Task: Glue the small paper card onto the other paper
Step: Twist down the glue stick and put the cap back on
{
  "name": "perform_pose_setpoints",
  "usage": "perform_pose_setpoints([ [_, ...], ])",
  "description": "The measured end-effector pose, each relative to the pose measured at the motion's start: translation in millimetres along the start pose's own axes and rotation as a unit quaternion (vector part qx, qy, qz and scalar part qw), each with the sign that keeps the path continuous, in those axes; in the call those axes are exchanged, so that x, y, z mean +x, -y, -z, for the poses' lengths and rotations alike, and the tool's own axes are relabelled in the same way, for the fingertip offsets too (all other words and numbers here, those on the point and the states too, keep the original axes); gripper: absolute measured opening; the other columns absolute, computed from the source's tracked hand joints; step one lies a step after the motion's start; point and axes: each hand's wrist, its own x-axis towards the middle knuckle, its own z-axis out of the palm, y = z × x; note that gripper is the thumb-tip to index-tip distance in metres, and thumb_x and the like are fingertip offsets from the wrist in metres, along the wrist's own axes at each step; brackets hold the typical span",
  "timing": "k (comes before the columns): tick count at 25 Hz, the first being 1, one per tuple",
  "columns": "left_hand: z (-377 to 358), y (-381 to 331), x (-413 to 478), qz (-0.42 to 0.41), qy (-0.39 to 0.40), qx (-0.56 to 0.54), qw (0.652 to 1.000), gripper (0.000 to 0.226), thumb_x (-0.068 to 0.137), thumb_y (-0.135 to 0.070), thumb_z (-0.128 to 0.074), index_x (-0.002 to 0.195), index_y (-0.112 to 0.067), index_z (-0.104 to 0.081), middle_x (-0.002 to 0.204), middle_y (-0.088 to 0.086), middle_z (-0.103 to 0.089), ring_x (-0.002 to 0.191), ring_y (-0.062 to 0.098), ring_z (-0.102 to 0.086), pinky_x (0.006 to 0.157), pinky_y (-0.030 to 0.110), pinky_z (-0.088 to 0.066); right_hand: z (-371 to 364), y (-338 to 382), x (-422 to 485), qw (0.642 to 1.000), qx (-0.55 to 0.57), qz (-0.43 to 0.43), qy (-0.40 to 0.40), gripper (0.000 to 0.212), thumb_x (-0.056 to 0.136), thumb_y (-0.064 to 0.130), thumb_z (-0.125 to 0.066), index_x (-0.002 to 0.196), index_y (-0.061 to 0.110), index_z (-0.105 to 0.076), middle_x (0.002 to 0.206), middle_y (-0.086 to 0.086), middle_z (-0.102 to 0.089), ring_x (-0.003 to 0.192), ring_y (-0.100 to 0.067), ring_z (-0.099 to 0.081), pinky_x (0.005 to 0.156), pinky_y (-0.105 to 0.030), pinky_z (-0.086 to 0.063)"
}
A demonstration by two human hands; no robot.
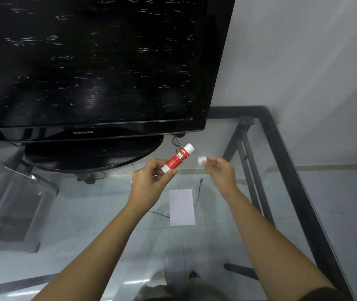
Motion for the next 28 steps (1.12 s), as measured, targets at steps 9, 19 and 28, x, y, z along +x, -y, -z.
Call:
perform_pose_setpoints([
  [9,3,-3,5,-0.040,0.010,-0.005,0.999,0.025,0.079,-0.028,-0.070,0.100,-0.025,-0.057,0.096,-0.012,-0.059,0.080,0.002,-0.060,0.065,0.009,-0.046,14,54,-18,0.973,0.199,0.078,0.089,0.020,0.076,0.036,-0.069,0.092,0.048,-0.066,0.097,0.025,-0.069,0.098,0.003,-0.062,0.074,-0.011,-0.050],
  [19,-3,-5,8,-0.068,-0.020,-0.005,0.997,0.032,0.079,-0.025,-0.071,0.108,-0.014,-0.063,0.099,-0.006,-0.062,0.082,0.006,-0.061,0.070,0.016,-0.052,19,72,-18,0.974,0.125,0.144,0.126,0.030,0.083,0.027,-0.065,0.111,0.034,-0.059,0.104,0.021,-0.062,0.097,0.010,-0.059,0.073,-0.008,-0.049],
  [28,-37,64,20,-0.026,0.091,0.141,0.985,0.056,0.098,-0.038,-0.031,0.148,-0.016,-0.015,0.156,0.005,-0.021,0.142,0.019,-0.020,0.112,0.029,-0.017,6,23,-8,0.994,0.049,0.048,0.090,0.023,0.084,0.023,-0.065,0.106,0.019,-0.062,0.093,0.011,-0.066,0.094,-0.006,-0.062,0.077,-0.016,-0.046],
])
